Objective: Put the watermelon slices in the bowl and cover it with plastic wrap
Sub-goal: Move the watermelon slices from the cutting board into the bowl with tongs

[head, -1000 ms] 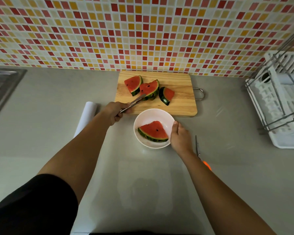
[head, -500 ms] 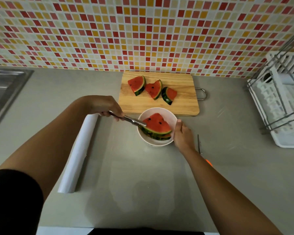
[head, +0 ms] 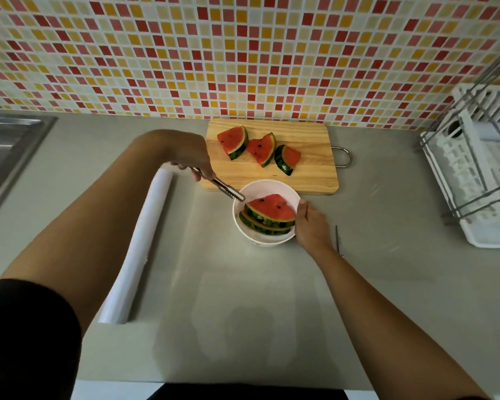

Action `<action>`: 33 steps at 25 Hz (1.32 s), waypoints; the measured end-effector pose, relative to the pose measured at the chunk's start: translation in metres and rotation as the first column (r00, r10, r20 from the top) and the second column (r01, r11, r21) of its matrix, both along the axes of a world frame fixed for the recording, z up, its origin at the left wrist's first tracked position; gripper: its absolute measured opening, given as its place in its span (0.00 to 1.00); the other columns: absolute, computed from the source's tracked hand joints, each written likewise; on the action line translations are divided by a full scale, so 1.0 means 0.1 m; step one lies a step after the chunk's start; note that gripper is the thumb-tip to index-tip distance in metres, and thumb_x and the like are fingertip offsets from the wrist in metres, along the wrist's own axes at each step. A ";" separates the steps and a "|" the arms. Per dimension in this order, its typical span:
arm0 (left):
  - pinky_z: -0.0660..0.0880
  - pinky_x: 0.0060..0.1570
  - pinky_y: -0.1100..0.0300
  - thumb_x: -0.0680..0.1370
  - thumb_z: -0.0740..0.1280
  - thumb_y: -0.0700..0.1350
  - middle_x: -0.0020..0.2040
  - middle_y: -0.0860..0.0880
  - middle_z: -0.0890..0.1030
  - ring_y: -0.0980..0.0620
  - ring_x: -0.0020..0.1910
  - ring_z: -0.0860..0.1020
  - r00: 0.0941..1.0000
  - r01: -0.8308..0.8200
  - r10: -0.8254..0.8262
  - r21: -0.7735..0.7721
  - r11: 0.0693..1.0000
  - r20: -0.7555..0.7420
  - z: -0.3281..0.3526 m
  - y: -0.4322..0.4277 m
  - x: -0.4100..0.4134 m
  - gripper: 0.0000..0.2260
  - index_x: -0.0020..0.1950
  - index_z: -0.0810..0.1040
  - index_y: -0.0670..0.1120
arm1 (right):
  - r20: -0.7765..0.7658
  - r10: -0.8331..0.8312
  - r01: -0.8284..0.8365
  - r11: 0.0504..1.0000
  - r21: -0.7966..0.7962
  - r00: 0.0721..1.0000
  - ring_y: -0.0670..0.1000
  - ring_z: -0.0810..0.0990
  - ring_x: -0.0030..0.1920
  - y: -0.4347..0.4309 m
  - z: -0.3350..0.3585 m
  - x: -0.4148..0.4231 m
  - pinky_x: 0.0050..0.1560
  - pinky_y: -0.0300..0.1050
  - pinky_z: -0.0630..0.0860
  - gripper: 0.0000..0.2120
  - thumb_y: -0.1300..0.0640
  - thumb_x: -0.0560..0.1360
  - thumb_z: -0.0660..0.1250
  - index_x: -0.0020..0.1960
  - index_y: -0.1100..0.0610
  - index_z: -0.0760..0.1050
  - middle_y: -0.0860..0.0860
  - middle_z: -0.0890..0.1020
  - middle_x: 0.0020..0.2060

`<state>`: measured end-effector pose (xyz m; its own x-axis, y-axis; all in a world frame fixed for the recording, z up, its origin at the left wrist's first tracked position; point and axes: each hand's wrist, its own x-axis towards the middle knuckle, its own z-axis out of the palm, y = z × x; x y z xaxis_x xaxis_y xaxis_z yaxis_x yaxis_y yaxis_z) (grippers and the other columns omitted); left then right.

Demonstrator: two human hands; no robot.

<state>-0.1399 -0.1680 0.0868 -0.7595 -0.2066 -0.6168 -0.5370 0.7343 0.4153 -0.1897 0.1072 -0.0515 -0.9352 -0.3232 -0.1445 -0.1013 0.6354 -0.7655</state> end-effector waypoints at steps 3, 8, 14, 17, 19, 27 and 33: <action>0.62 0.23 0.66 0.73 0.71 0.47 0.40 0.47 0.84 0.55 0.24 0.64 0.975 -0.185 0.189 0.046 0.982 -0.116 0.00 -0.17 0.07 0.08 0.47 0.82 0.43 | 0.001 -0.010 0.010 1.000 -0.015 1.000 0.60 0.78 0.46 0.01 -0.01 0.00 0.43 0.44 0.66 0.22 0.50 0.81 0.46 0.47 0.60 0.75 0.60 0.81 0.44; 0.70 0.41 0.58 0.77 0.65 0.52 0.47 0.43 0.82 0.48 0.41 0.75 0.817 -0.496 0.371 -0.211 0.842 -0.442 -0.61 0.03 0.19 0.15 0.53 0.81 0.43 | -0.003 -0.015 0.015 1.000 -0.001 1.000 0.61 0.78 0.48 0.00 -0.03 -0.01 0.43 0.44 0.66 0.21 0.50 0.81 0.47 0.51 0.61 0.75 0.61 0.81 0.46; 0.71 0.35 0.57 0.73 0.67 0.57 0.35 0.44 0.79 0.44 0.32 0.75 0.539 -0.738 0.773 0.255 0.625 -0.335 -1.02 0.39 0.07 0.19 0.40 0.81 0.40 | -0.055 -0.027 0.029 0.999 0.038 0.998 0.63 0.79 0.47 0.00 -0.05 -0.02 0.40 0.44 0.63 0.21 0.52 0.81 0.48 0.49 0.64 0.76 0.66 0.81 0.45; 0.63 0.25 0.63 0.70 0.71 0.56 0.30 0.49 0.76 0.52 0.23 0.67 0.352 -0.831 0.931 0.426 0.357 -0.093 -0.99 0.36 -0.07 0.16 0.37 0.79 0.42 | -0.058 -0.033 0.035 0.998 0.042 0.998 0.64 0.79 0.47 0.00 -0.05 -0.02 0.40 0.45 0.64 0.21 0.52 0.81 0.48 0.48 0.65 0.76 0.66 0.81 0.45; 0.60 0.23 0.64 0.72 0.69 0.52 0.30 0.49 0.73 0.53 0.23 0.64 0.338 -0.823 0.941 0.481 0.301 -0.010 -1.00 0.31 -0.10 0.12 0.36 0.76 0.43 | -0.057 -0.030 0.032 0.999 0.038 0.998 0.64 0.79 0.47 0.00 -0.05 -0.02 0.41 0.47 0.65 0.21 0.52 0.81 0.49 0.48 0.65 0.75 0.67 0.81 0.45; 0.55 0.16 0.71 0.77 0.63 0.41 0.32 0.49 0.74 0.59 0.13 0.59 0.301 -0.770 0.931 0.628 0.111 0.205 -1.00 0.17 -0.10 0.06 0.40 0.73 0.45 | -0.052 -0.028 0.030 0.999 0.031 0.998 0.63 0.79 0.45 0.01 -0.05 -0.01 0.39 0.44 0.64 0.21 0.52 0.81 0.49 0.48 0.64 0.75 0.64 0.81 0.44; 0.55 0.15 0.71 0.78 0.62 0.41 0.21 0.50 0.76 0.59 0.13 0.59 0.357 -0.729 0.894 0.679 0.085 0.272 -0.95 0.10 -0.06 0.07 0.42 0.75 0.41 | -0.057 -0.040 0.043 0.998 0.041 0.998 0.62 0.79 0.43 0.00 -0.07 -0.02 0.39 0.44 0.64 0.22 0.51 0.81 0.49 0.48 0.64 0.76 0.63 0.82 0.42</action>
<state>-0.1460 -0.1582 -0.0082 -0.4808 -0.4246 -0.7672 -0.4848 -0.6003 0.6361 -0.1914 0.1069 -0.0582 -0.9548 -0.2786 -0.1039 -0.1164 0.6718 -0.7315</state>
